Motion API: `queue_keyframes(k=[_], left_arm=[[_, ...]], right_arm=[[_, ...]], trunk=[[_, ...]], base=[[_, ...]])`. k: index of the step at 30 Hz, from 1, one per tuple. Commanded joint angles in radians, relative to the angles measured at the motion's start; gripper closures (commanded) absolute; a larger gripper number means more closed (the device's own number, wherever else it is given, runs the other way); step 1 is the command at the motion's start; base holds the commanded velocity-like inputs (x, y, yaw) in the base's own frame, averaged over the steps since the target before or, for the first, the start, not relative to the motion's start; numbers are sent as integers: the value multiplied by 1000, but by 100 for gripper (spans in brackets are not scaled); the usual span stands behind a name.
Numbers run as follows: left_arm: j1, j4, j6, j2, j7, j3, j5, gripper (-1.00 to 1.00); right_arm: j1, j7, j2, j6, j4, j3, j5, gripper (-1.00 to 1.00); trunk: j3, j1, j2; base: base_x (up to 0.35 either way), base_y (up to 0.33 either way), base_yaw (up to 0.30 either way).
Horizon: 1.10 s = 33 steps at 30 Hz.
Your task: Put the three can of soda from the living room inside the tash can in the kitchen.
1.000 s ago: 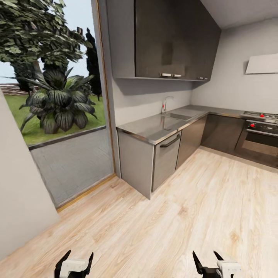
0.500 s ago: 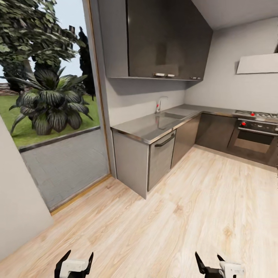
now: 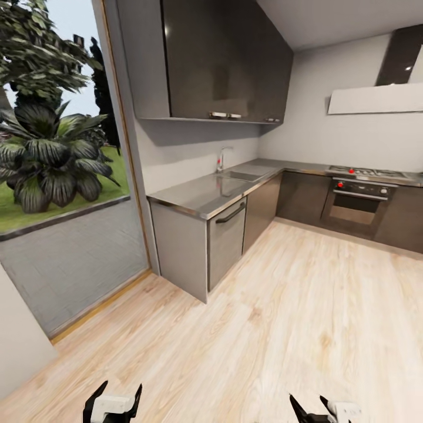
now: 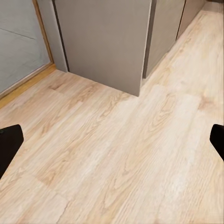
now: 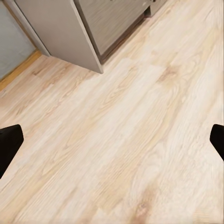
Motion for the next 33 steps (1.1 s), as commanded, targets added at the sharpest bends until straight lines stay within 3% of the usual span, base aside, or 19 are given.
queue_keyframes(k=[1, 19, 26, 33], left_arm=[[0, 0, 0, 0, 0, 0, 0, -100], [0, 0, 0, 0, 0, -1, 2, -100], [0, 0, 0, 0, 0, -2, 2, -100], [0, 0, 0, 0, 0, -2, 2, -100]], right_arm=[[-1, 1, 0, 1, 1, 0, 0, -100], [-2, 1, 1, 1, 8, -1, 2, -100], [-3, 1, 1, 1, 9, -41, 3, -100], [-4, 2, 1, 1, 12, -48, 4, -100]], trunk=[[0, 0, 0], [7, 0, 0], [9, 0, 0], [11, 0, 0]], base=[[0, 0, -247], [0, 0, -248], [0, 0, -248], [0, 0, -248]])
